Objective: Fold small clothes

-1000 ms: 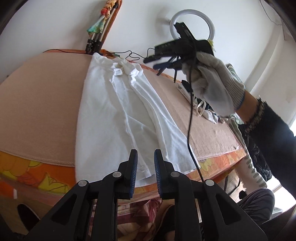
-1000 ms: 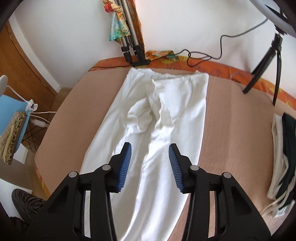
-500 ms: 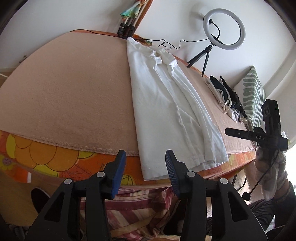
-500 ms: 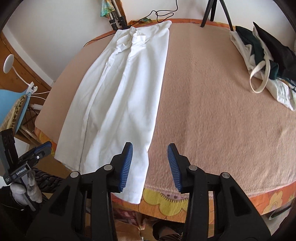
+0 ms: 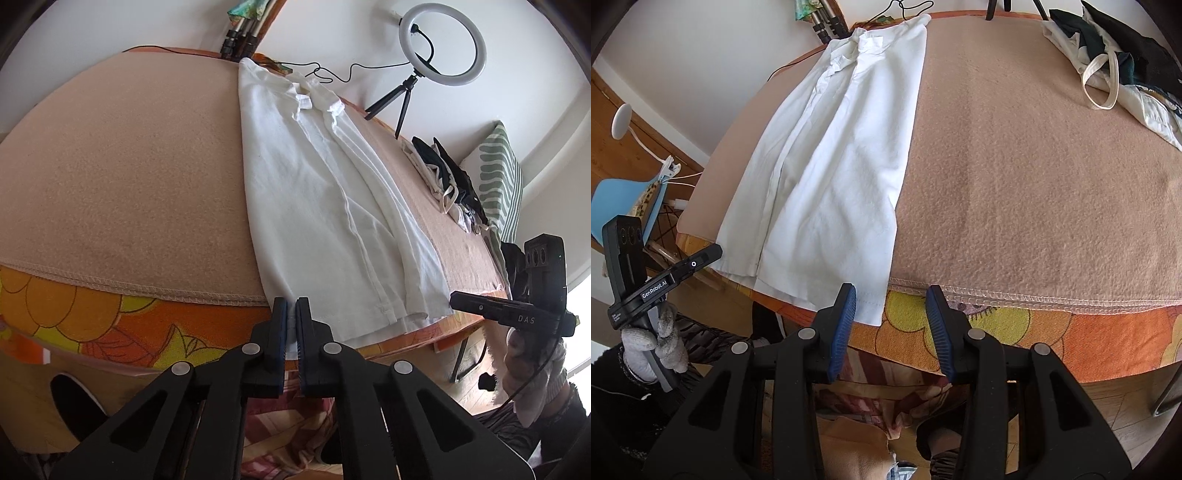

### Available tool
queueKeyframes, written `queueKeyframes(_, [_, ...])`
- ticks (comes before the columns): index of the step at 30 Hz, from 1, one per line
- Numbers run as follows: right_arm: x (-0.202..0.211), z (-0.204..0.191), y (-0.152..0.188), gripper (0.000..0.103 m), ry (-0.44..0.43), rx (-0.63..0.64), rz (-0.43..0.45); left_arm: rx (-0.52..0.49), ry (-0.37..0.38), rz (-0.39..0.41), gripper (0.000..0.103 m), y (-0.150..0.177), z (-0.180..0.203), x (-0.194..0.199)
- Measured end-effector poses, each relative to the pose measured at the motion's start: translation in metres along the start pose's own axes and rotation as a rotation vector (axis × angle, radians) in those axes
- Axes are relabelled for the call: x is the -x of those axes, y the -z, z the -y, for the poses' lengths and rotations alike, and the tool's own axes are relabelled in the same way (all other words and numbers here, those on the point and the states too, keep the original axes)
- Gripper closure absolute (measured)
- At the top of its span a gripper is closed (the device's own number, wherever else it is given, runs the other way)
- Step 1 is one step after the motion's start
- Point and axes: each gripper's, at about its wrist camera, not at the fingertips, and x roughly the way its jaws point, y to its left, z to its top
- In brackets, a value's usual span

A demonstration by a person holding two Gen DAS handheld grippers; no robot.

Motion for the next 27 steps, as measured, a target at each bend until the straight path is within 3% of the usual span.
queueKeyframes(1, [-0.001, 0.0, -0.001, 0.065, -0.008, 0.0, -0.001, 0.0, 0.003, 0.008, 0.1, -0.001, 0.001, 0.002])
queueKeyframes(2, [-0.003, -0.001, -0.002, 0.094, -0.027, 0.001, -0.012, -0.002, 0.006, 0.015, 0.1, -0.003, 0.003, 0.004])
queueKeyframes(3, [-0.007, -0.005, -0.001, 0.098, -0.05, -0.007, -0.03, -0.003, 0.01, 0.02, 0.1, -0.005, 0.004, 0.007])
queueKeyframes(7, [0.005, -0.01, -0.002, 0.1, -0.133, -0.025, -0.002, -0.019, 0.019, 0.059, 0.1, -0.013, 0.007, 0.031])
queueKeyframes(8, [0.012, -0.013, -0.002, 0.1, -0.119, -0.006, 0.018, -0.033, 0.006, 0.068, 0.1, -0.014, 0.007, 0.035])
queueKeyframes(13, [0.002, -0.017, 0.006, 0.099, 0.09, 0.083, -0.055, -0.055, -0.029, -0.002, 0.1, -0.003, -0.004, 0.014])
queueKeyframes(15, [0.005, -0.025, 0.006, 0.097, 0.231, 0.139, -0.016, -0.068, -0.037, -0.024, 0.1, 0.0, -0.004, 0.009])
queueKeyframes(16, [0.011, -0.029, 0.004, 0.095, 0.245, 0.149, 0.018, -0.076, -0.04, -0.02, 0.1, 0.001, -0.004, 0.009])
queueKeyframes(18, [0.022, -0.039, -0.004, 0.083, 0.228, 0.167, 0.085, -0.085, -0.069, -0.025, 0.096, -0.001, -0.003, 0.011])
queueKeyframes(20, [0.023, -0.052, -0.013, 0.082, 0.172, 0.19, 0.111, -0.079, -0.079, -0.01, 0.093, -0.003, -0.004, 0.015])
queueKeyframes(22, [0.013, -0.064, -0.022, 0.083, 0.106, 0.202, 0.093, -0.07, -0.068, 0.019, 0.093, -0.007, -0.004, 0.022])
queueKeyframes(27, [-0.033, -0.103, -0.03, 0.082, 0.079, 0.261, 0.038, -0.111, -0.073, 0.096, 0.093, -0.012, -0.003, 0.035])
